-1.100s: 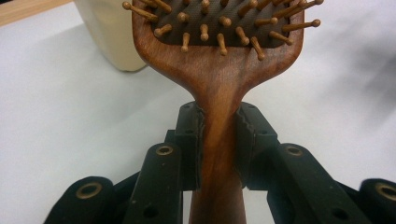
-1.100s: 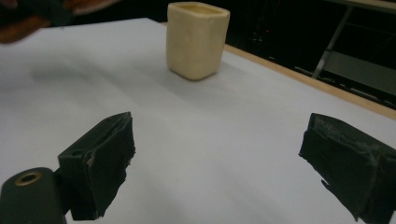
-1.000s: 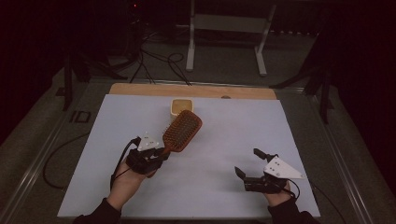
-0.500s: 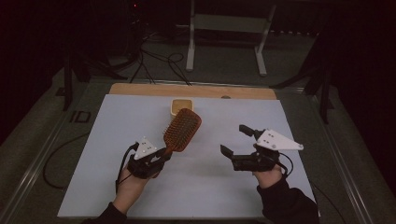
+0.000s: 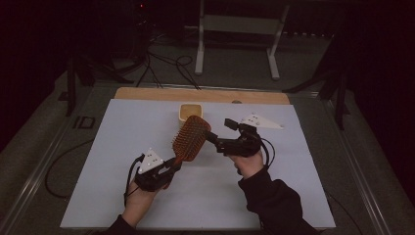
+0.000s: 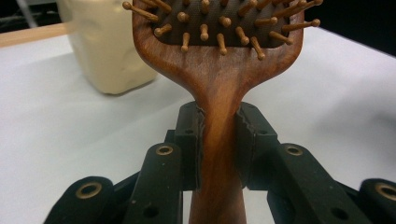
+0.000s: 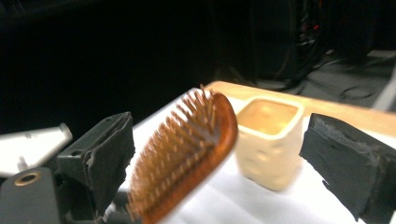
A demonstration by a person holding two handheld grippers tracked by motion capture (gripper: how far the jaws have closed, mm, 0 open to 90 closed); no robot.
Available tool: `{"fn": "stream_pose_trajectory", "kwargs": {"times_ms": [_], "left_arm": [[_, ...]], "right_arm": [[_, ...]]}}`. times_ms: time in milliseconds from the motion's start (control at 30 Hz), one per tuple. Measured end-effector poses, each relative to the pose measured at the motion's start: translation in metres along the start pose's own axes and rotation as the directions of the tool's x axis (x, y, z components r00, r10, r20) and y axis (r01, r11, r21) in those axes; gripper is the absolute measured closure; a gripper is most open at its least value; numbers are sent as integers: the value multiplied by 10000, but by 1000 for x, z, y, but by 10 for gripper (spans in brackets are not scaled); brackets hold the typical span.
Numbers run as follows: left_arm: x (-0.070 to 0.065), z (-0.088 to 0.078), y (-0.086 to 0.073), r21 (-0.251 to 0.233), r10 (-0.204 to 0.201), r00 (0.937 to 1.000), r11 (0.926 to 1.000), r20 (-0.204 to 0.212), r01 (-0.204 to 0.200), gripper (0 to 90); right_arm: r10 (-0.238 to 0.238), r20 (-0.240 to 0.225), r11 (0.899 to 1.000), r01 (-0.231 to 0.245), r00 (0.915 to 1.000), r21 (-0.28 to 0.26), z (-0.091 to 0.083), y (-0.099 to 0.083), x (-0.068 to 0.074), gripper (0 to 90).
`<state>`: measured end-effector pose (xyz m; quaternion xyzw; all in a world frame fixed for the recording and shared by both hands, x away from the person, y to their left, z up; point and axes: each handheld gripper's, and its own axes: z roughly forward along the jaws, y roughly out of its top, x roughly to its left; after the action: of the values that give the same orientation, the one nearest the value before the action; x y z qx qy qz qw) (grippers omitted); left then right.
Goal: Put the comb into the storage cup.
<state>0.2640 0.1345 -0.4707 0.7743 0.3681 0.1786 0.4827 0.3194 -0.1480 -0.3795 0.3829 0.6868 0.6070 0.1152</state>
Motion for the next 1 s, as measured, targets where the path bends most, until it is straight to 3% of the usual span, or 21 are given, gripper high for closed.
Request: {"fn": "stream_pose_trajectory", "kwargs": {"times_ms": [133,333,400,467,500,567,600,733,833,867,900,1000], "left_arm": [[-3,0,1,-252,67,9998,9997,180,-62,732],[-8,1,1,-370,269,9995,9990,190,-262,732],[-10,2,1,-406,401,9991,9984,122,-396,732],[-10,2,2,-362,310,9990,9989,309,-298,732],[-12,2,2,-422,351,9993,9985,151,-345,732],[-12,2,2,-404,295,9991,9988,298,-283,732],[-13,3,2,-439,389,9991,9983,142,-382,732],[-13,3,2,-393,267,9993,9989,271,-256,732],[-13,5,2,-355,228,9993,9991,294,-218,732],[-13,5,1,-359,169,9993,9992,323,-157,732],[-14,5,1,-373,196,9994,9991,272,-186,732],[-14,6,2,-374,176,9994,9992,308,-164,731]], "right_arm": [[1478,-409,9889,-1483,9882,-78,11,-5,-5,87],[3120,-1293,9500,-3109,9412,296,26,-17,-9,87],[3359,-1373,9419,-3321,9318,503,31,-21,-8,87],[3519,-1383,9359,-3460,9258,653,35,-24,-6,88],[3617,-1333,9322,-3556,9227,682,37,-25,-6,95],[3871,-1339,9219,-3806,9123,721,40,-28,-7,138],[3947,-1324,9187,-3880,9092,739,41,-29,-7,163],[4173,-1452,9087,-4101,8971,780,43,-32,-7,291],[4215,-1523,9067,-4133,8940,839,44,-32,-7,358],[4151,-1626,9097,-4064,8951,854,44,-31,-6,426],[4102,-1518,9118,-4015,8993,856,44,-31,-5,435],[4193,-1489,9076,-4101,8956,894,44,-30,-7,465]]}}
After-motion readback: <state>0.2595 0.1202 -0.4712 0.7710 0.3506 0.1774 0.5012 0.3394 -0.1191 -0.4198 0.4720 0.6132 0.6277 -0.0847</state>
